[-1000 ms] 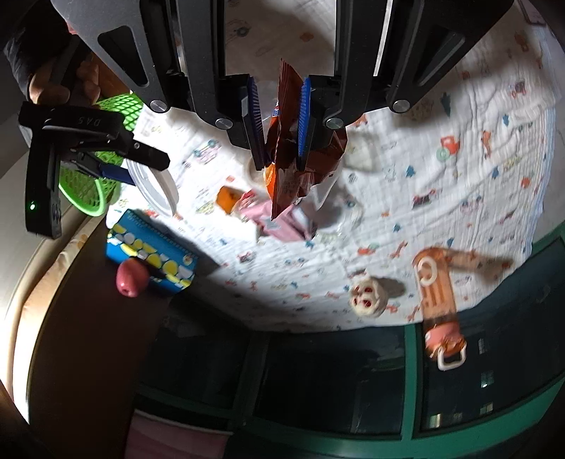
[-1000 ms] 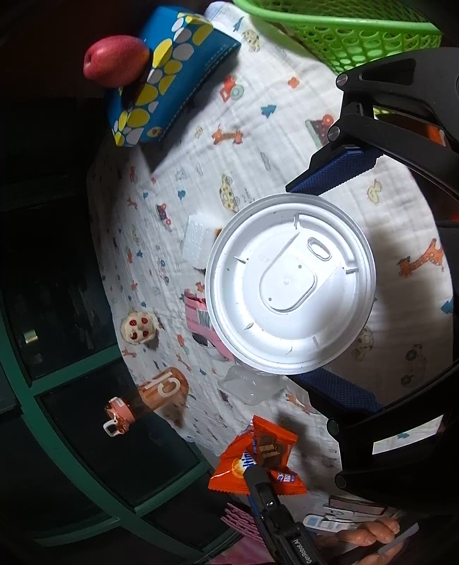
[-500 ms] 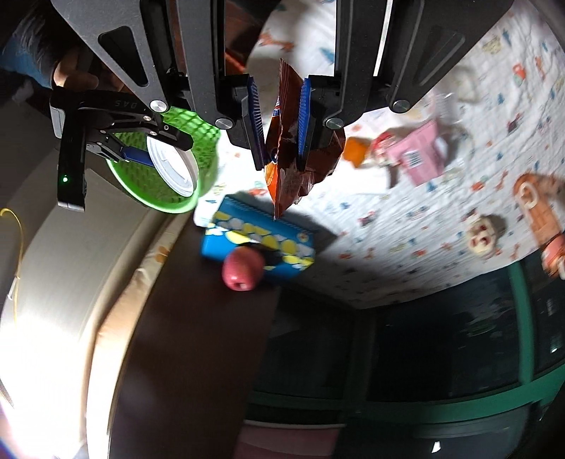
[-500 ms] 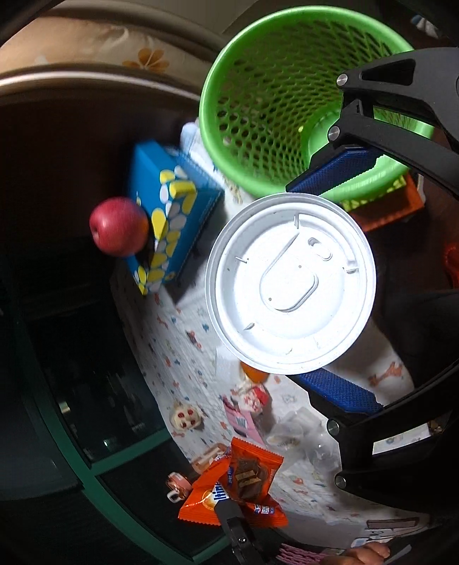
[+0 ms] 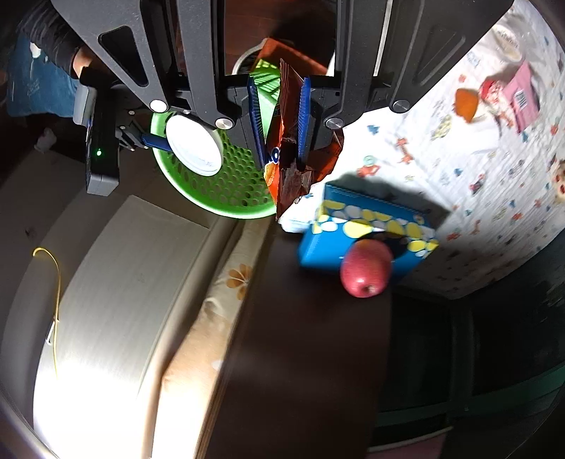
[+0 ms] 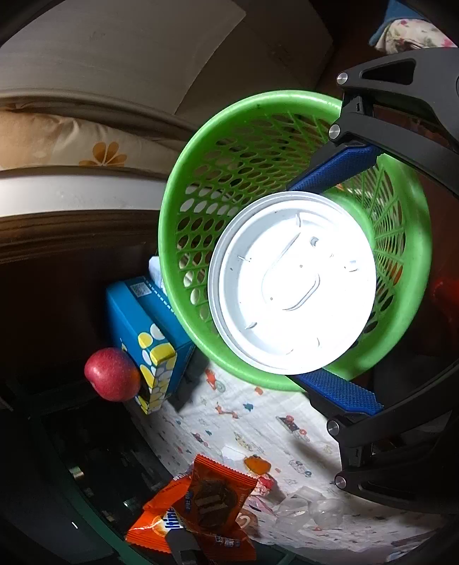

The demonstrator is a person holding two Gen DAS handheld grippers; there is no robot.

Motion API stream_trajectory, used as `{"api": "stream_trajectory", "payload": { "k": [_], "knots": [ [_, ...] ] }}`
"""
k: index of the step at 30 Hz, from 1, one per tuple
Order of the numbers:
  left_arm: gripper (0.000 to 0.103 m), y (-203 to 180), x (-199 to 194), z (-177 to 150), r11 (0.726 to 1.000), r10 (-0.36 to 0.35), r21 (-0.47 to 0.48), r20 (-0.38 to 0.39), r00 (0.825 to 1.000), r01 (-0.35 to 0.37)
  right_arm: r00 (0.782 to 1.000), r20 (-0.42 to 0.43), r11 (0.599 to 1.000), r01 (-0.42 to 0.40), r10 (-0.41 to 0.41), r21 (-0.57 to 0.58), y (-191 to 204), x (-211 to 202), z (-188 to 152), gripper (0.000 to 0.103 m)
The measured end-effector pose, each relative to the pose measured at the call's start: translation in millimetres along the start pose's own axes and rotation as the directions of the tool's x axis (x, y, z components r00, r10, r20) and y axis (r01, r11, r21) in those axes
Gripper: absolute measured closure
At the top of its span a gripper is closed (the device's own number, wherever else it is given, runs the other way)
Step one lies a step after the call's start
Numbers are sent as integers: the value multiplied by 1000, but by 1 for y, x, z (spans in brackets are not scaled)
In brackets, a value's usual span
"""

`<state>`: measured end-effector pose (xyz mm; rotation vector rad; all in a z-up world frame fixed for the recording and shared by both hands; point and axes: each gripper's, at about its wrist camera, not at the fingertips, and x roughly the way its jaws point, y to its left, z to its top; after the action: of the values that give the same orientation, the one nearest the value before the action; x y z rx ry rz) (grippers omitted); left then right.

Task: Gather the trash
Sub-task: 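Open the left tool to drop the wrapper into the green basket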

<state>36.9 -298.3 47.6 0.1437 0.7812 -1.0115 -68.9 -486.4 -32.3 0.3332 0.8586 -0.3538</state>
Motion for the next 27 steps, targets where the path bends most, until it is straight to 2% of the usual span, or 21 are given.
{"api": "stream_trajectory", "payload": {
  "k": [6, 18, 21, 22, 23, 27],
  "knots": [
    [85, -24, 35, 11, 998, -64, 17, -43, 997, 65, 1000, -4, 1000, 10, -10, 28, -21, 2, -8, 6],
    [83, -52, 88, 11, 991, -132, 9, -134, 982, 134, 998, 30, 998, 48, -49, 41, -41, -22, -18, 6],
    [73, -56, 96, 9, 990, -135, 10, -150, 979, 138, 998, 43, 998, 46, -49, 50, -44, -30, -20, 6],
    [59, -56, 98, 7, 991, -133, 9, -154, 979, 136, 998, 48, 998, 45, -48, 52, -45, -33, -21, 6],
    [53, -56, 98, 7, 991, -129, 8, -152, 980, 132, 998, 53, 998, 44, -47, 55, -46, -35, -21, 6],
    [53, -52, 96, 1, 992, -122, 12, -155, 980, 126, 997, 63, 998, 36, -40, 60, -45, -42, -23, 6]
  ]
}}
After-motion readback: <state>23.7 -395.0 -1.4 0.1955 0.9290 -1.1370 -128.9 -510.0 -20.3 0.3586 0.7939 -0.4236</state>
